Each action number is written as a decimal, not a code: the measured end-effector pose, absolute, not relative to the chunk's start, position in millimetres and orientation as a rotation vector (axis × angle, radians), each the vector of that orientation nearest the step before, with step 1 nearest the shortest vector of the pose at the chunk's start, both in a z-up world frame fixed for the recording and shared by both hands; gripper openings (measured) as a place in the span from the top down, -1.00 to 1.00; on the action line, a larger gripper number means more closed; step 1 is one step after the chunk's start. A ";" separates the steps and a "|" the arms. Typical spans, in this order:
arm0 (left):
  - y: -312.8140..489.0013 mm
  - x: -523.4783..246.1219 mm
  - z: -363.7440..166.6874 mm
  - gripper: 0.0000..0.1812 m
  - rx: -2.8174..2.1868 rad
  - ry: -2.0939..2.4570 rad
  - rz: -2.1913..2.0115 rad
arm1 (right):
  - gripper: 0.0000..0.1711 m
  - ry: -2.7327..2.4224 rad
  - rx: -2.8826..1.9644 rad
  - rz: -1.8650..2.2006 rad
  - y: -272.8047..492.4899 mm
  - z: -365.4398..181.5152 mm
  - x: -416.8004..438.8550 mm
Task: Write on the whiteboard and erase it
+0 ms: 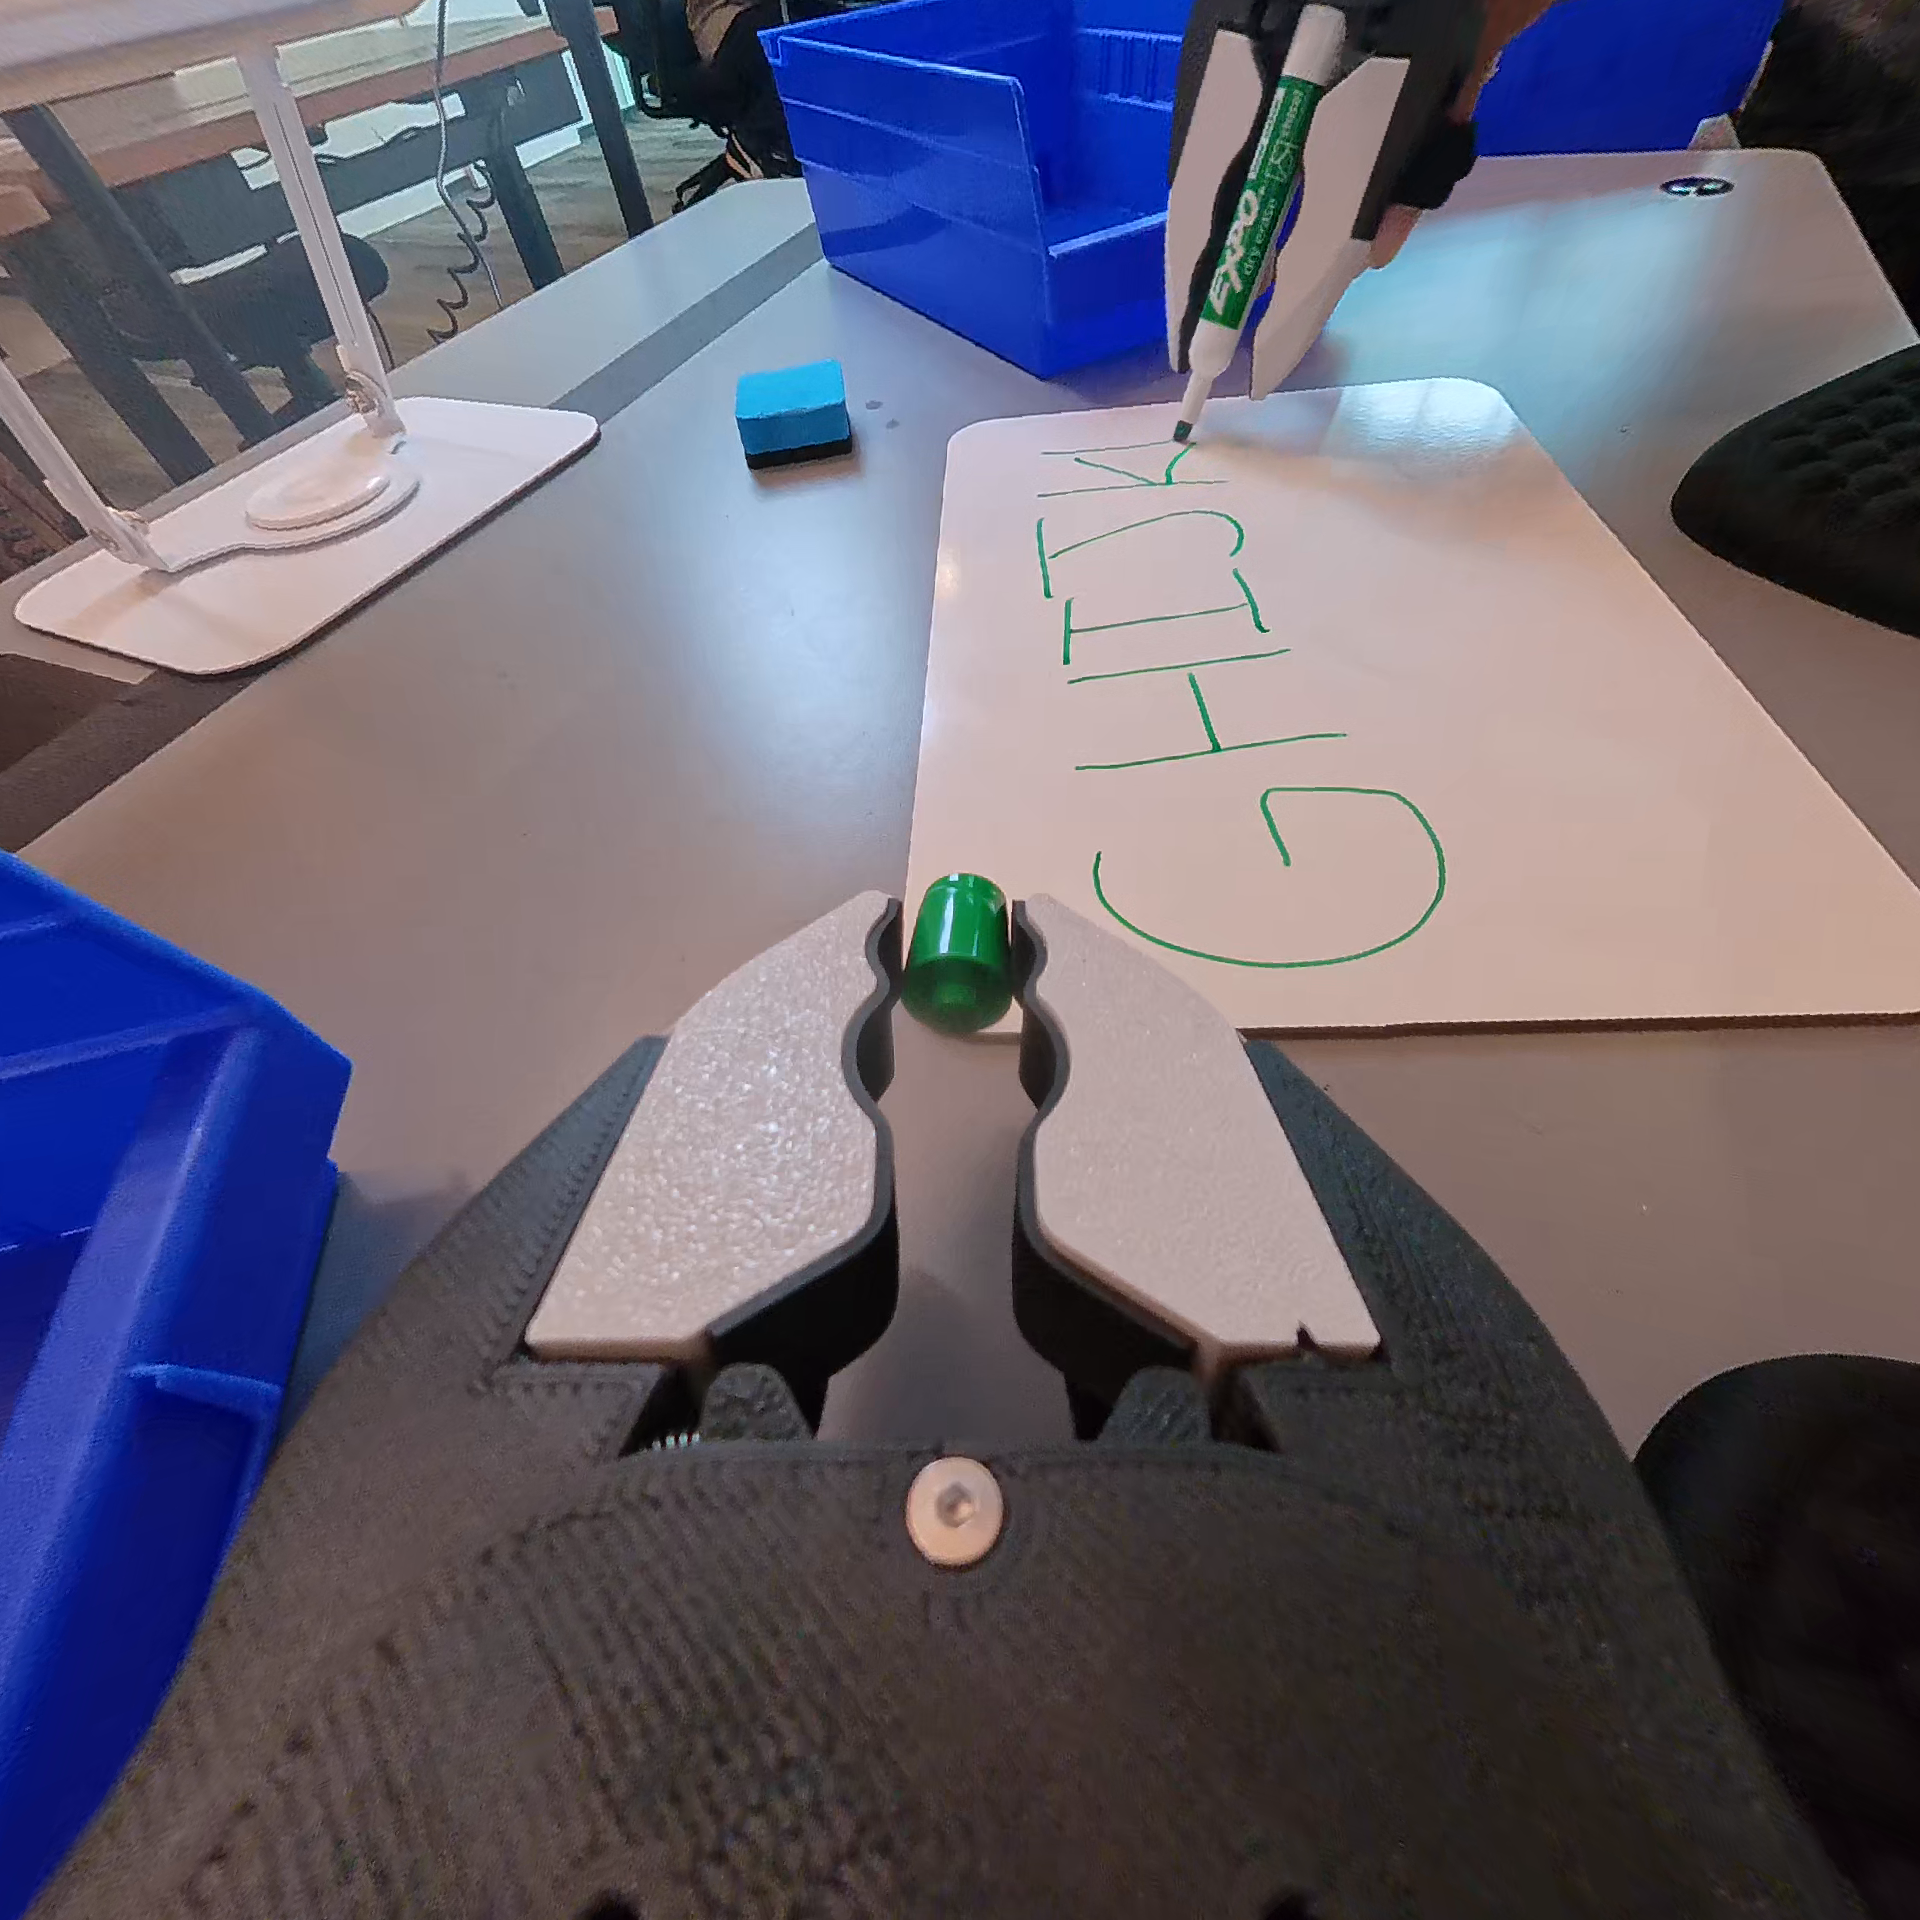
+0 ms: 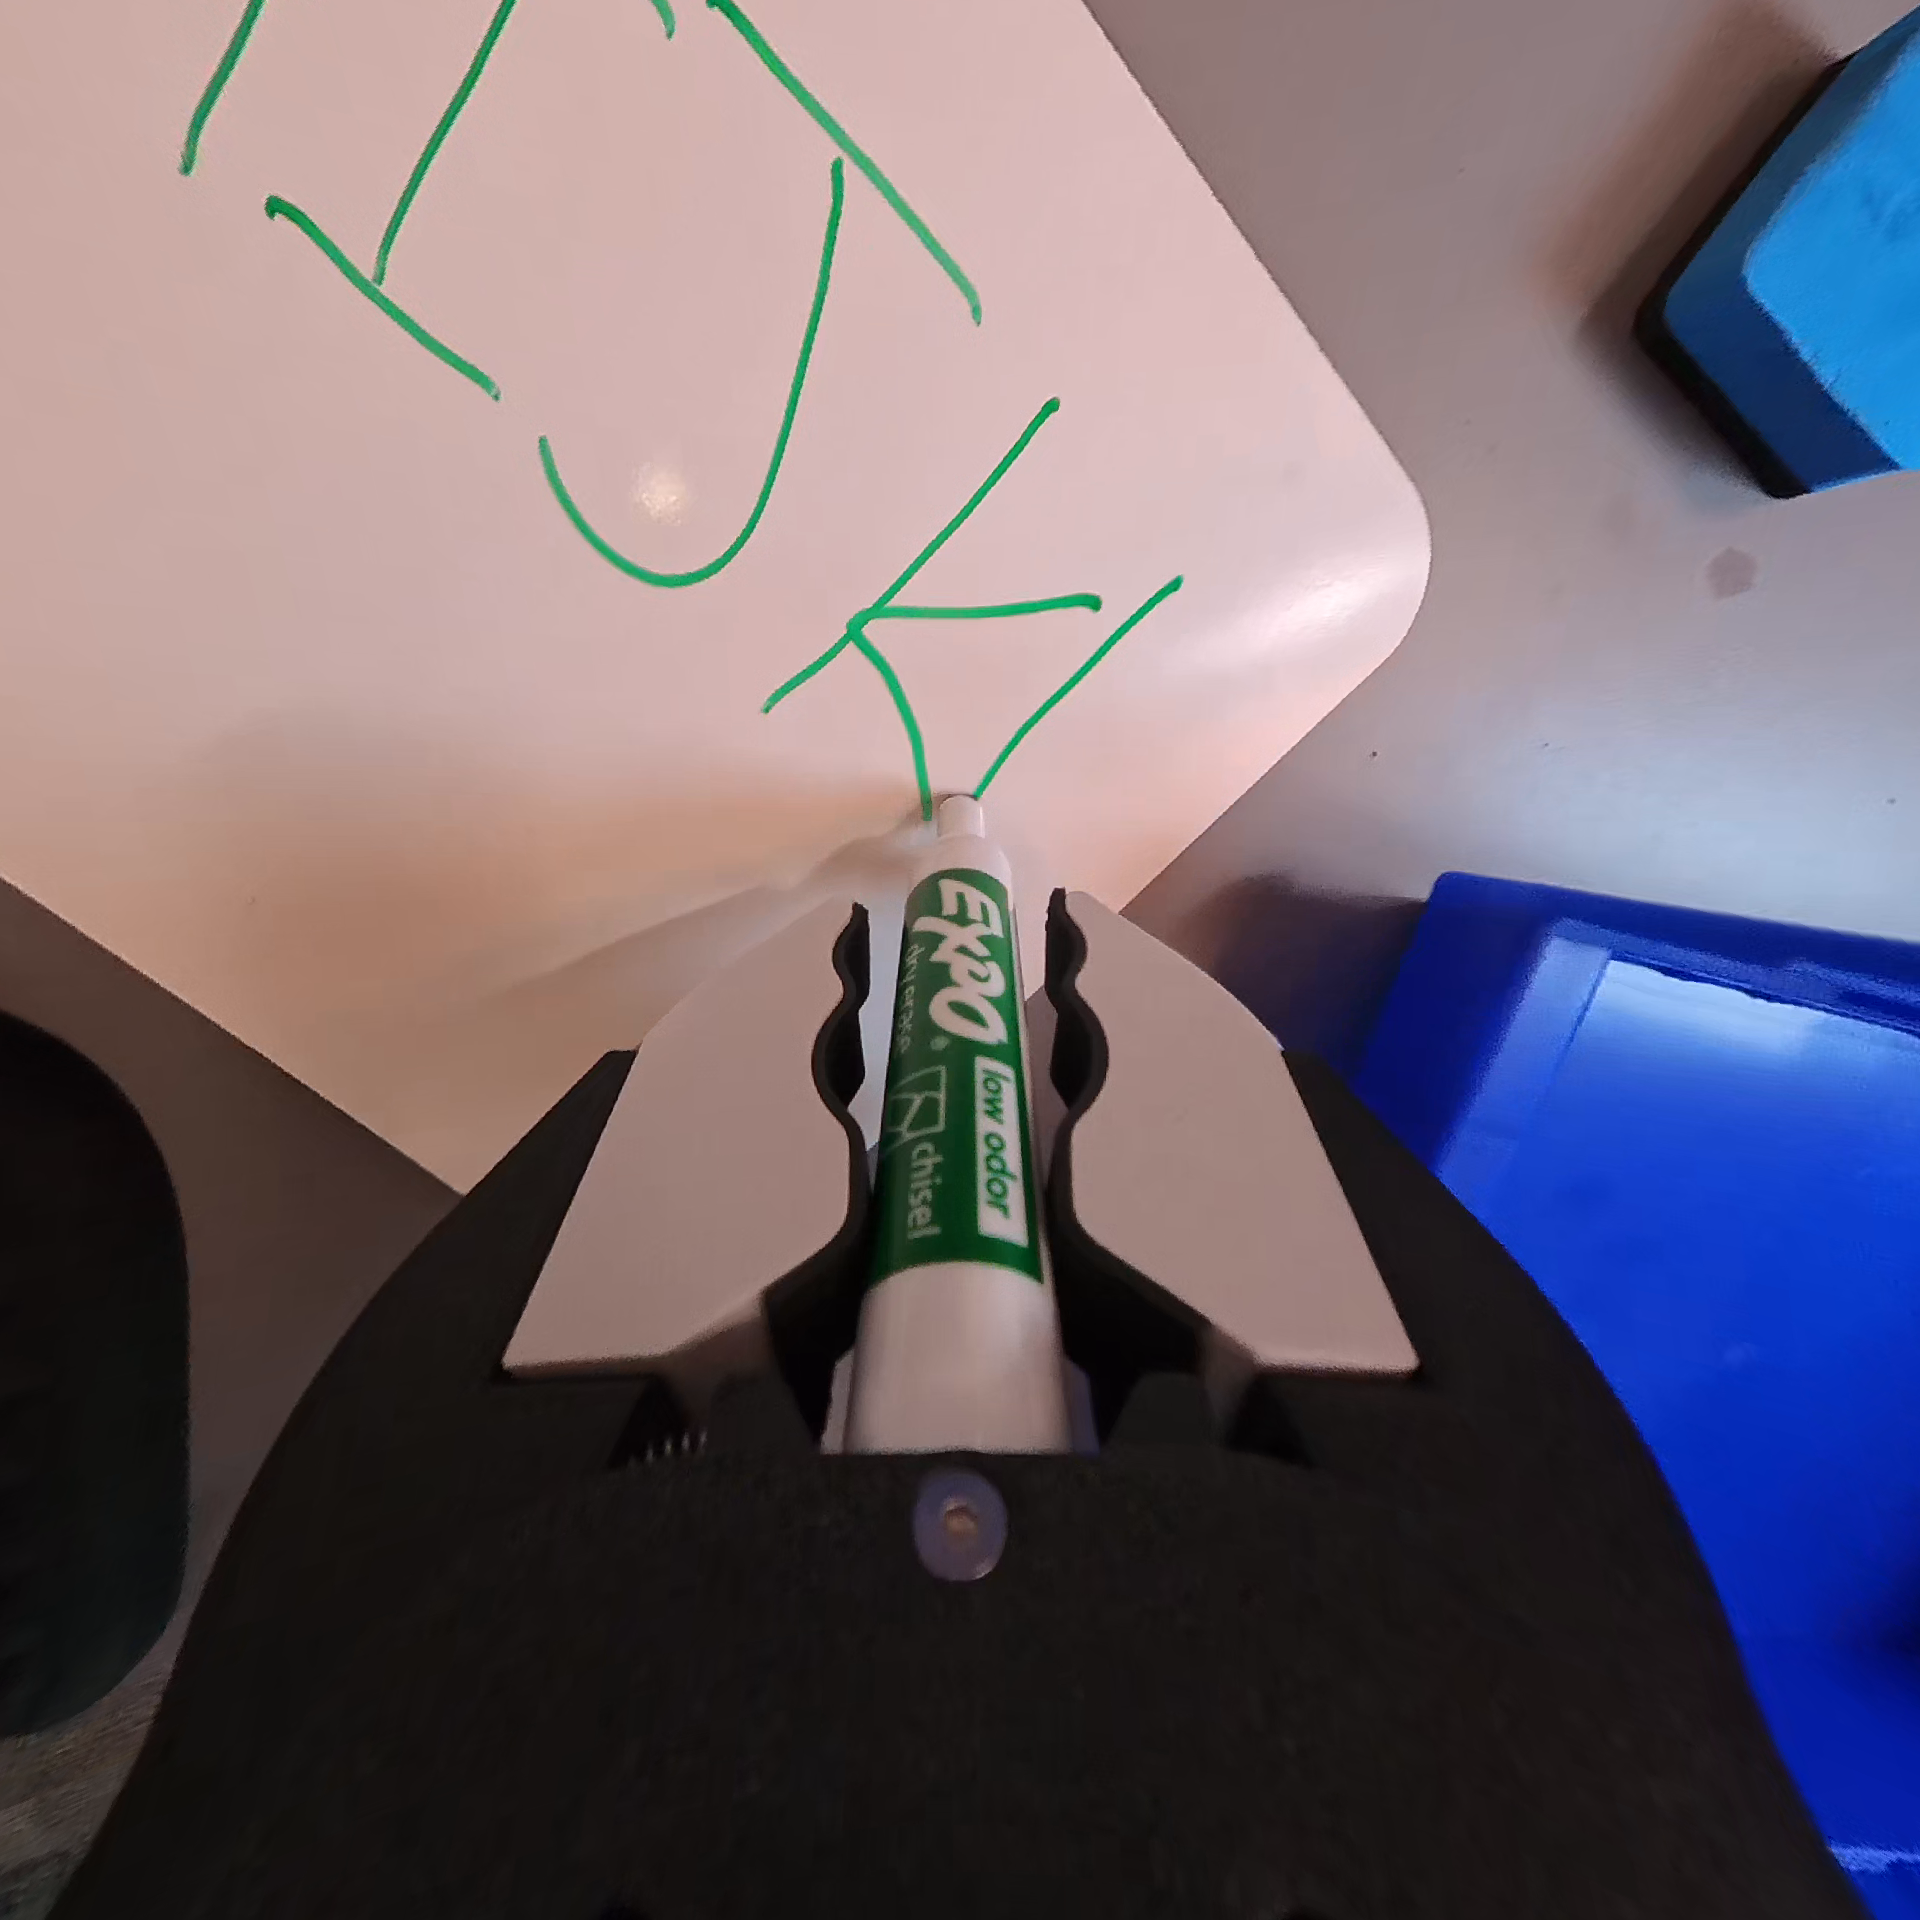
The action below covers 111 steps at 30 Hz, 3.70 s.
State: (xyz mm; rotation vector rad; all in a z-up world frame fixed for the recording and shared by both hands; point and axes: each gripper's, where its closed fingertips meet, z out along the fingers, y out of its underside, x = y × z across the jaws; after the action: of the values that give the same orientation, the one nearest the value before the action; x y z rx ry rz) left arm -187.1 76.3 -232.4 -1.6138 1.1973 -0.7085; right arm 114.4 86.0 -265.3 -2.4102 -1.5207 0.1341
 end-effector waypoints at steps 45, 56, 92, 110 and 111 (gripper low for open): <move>16.9 -144.8 -159.9 0.78 -1.157 1.207 -0.927 | 0.61 -1.057 -1.543 1.135 18.8 -152.6 -48.1; -4.1 -101.8 -122.7 0.79 -1.018 1.258 -0.862 | 0.61 -1.137 -1.416 1.357 -7.9 -129.6 -96.5; -45.3 -79.0 -115.9 0.80 -0.748 1.572 -0.872 | 0.63 -0.772 -1.249 2.012 -39.8 -119.8 -97.9; -14.6 -86.4 -117.7 0.80 -0.984 1.386 -1.010 | 0.43 -1.169 -1.444 1.422 -12.7 -144.9 -71.5; -11.0 -87.8 -120.7 0.79 -1.009 1.386 -1.002 | 0.40 -1.249 -1.467 1.179 -3.5 -152.3 -64.5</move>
State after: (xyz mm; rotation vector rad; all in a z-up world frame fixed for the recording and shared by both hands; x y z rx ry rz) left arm -87.8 -11.0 -120.7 -1.0094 1.3860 -1.0023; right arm -64.5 -3.5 -152.3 -1.4671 -1.2491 1.1792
